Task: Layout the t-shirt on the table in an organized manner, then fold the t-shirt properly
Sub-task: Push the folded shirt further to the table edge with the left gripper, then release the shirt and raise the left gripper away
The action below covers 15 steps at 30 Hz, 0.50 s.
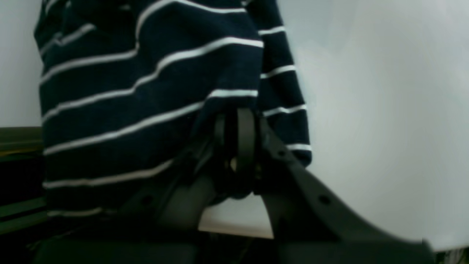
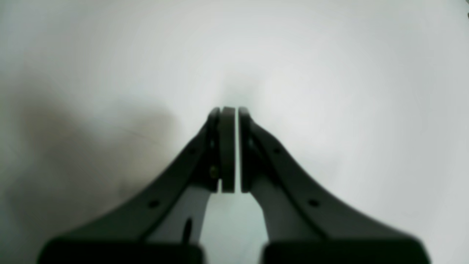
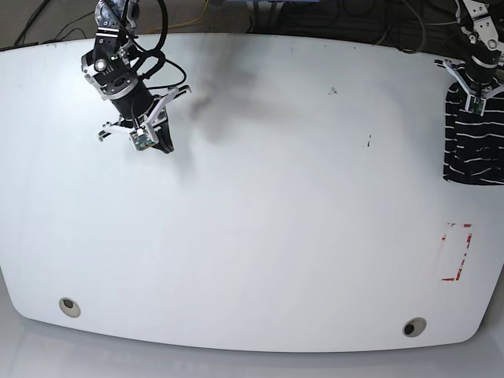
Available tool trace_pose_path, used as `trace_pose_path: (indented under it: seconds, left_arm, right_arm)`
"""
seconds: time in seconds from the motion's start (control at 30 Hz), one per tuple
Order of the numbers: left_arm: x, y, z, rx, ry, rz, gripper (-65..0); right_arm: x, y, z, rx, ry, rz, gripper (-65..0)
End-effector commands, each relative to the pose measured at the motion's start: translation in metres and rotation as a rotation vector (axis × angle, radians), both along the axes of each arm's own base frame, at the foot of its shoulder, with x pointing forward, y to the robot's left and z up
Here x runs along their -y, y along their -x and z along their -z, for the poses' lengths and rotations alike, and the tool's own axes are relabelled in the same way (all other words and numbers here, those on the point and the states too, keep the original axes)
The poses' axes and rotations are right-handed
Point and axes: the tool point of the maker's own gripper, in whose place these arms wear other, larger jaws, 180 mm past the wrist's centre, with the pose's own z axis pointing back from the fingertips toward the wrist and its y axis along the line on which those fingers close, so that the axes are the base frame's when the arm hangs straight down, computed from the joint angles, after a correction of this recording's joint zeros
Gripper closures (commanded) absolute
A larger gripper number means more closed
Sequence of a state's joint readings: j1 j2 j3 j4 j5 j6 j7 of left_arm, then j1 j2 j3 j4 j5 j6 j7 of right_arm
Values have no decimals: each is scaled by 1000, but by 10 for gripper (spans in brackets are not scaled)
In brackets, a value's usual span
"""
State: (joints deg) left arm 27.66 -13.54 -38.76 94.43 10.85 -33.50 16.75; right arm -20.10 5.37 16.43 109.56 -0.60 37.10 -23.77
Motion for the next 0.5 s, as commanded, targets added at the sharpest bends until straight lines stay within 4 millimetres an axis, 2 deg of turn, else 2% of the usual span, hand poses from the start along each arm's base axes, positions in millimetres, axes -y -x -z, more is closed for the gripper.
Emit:
trace_pose_path:
  seconds: [0.0, 0.1, 0.27, 0.47]
  left_arm:
    - [-11, -9, -18, 49, -27, 7, -23]
    - [-8, -10, -19, 54, -22, 14, -23]
    - [-1, -19, -34, 99, -23, 34, -23]
    - [20, -26, -37, 154, 40, 37, -23]
  right_arm:
    - [-1, -5, -14, 52, -14, -5, -19]
    - [-1, -5, -14, 52, -14, -5, -19]
    - [-1, -5, -14, 52, -14, -5, -19]
    - [-2, -6, -18, 63, -12, -9, -19]
